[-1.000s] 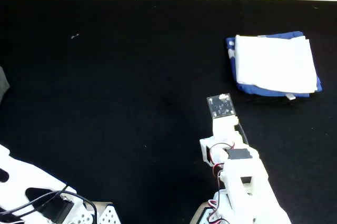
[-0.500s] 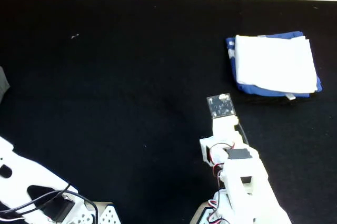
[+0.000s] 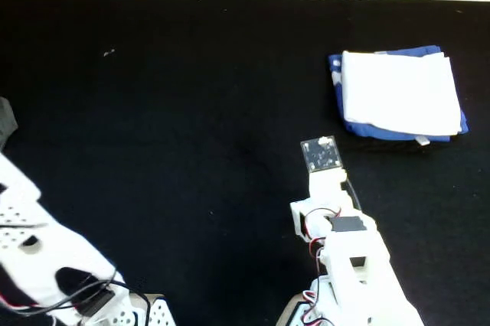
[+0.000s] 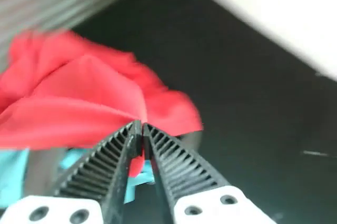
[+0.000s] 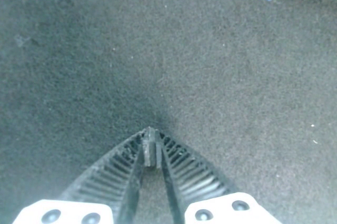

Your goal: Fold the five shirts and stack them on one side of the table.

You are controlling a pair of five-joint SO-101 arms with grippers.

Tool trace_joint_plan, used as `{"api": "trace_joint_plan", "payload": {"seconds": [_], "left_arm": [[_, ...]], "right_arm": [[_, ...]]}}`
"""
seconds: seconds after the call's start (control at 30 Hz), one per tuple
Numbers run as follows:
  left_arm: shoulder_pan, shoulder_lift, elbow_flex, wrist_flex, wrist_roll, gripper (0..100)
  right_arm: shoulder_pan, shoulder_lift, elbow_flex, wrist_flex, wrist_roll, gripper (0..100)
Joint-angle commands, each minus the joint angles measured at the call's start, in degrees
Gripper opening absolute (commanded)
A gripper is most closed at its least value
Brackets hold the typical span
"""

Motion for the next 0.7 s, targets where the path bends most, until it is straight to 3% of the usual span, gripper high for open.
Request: {"api": "trace_joint_plan", "payload": {"seconds": [0.0, 0.17, 0.4, 0.53, 0.67], "left_arm": [[10.3, -13.7, -2.4, 0.0, 0.5, 1], [26.6, -24.6, -2.3, -0.6, 0.4, 1], [44.0, -29.8, -2.3, -9.7, -0.9, 1], [47.0, -28.2, -2.2, -8.5, -6.2, 1], [42.9, -24.4, -2.2, -0.5, -8.0, 1]], "right_arm": [[-0.6, 0.1, 0.2, -0.7, -0.2, 0.8], [-0.6, 0.1, 0.2, -0.7, -0.2, 0.8], [-0.6, 0.1, 0.2, -0.7, -0.2, 0.8], [-0.6, 0.1, 0.2, -0.7, -0.2, 0.8], [-0.6, 0.1, 0.2, -0.7, -0.2, 0.8]]}}
